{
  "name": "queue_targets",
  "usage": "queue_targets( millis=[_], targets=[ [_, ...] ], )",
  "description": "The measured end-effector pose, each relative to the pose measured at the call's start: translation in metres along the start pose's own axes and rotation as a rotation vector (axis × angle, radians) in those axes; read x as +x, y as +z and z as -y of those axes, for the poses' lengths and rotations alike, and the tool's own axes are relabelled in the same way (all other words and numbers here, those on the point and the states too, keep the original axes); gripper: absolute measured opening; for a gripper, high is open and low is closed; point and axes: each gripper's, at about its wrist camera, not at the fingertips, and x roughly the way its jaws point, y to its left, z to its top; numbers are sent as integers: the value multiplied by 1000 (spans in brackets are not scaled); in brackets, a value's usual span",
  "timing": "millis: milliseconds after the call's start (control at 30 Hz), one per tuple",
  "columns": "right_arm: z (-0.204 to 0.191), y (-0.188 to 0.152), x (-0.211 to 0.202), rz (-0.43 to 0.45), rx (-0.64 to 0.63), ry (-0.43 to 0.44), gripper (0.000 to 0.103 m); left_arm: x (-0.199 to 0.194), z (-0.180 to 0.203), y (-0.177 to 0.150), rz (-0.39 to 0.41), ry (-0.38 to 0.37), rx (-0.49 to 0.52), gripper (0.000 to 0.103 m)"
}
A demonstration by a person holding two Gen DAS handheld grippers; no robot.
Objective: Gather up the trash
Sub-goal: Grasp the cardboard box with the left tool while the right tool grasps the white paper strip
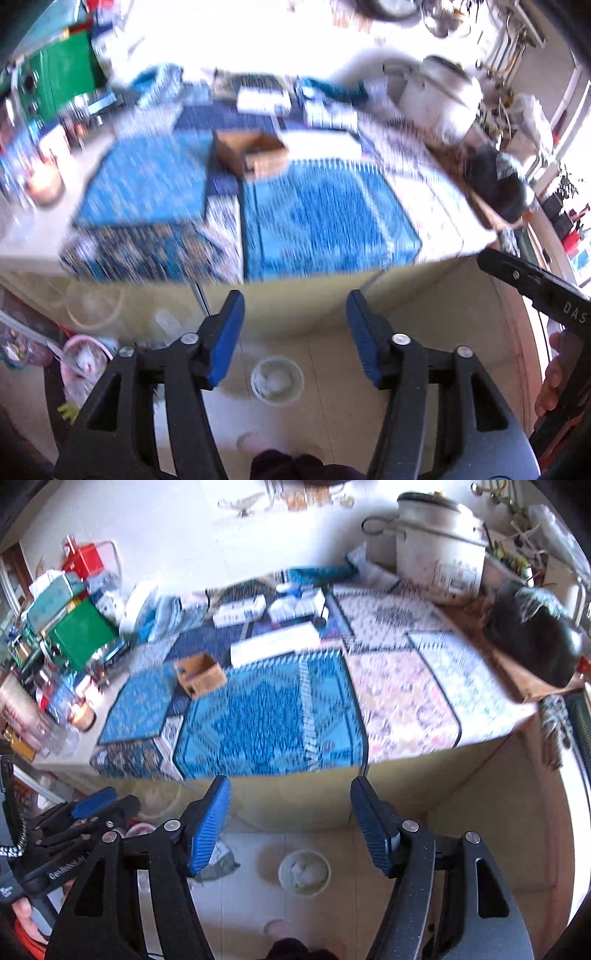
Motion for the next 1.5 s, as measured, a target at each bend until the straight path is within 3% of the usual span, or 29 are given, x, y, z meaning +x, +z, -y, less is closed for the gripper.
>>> queue_targets(
  millis=[233,367,567,767,1000,1267,1367,1500],
  targets=[
    [-9,41,-18,57,3,2,65,-9,-22,47,54,46,-52,65],
    [-5,62,-8,71,-32,13,71,-4,-30,71,60,92,-77,65],
    [6,106,45,10,-124,93,71,31,-37,98,47,185,-141,65],
    [15,165,110,-99,-229,204,71,77,-41,126,-15,271,-251,65],
    [3,216,202,-221,-334,299,71,115,-43,144,-35,339,-382,65],
    [-14,223,274,-362,-445,338,71,146,-44,146,-96,412,-407,65],
    [-8,213,279,-419,-450,360,71,152,-42,148,-96,431,-414,65],
    [1,197,263,-449,-492,386,71,158,-50,149,-92,393,-472,64]
  ],
)
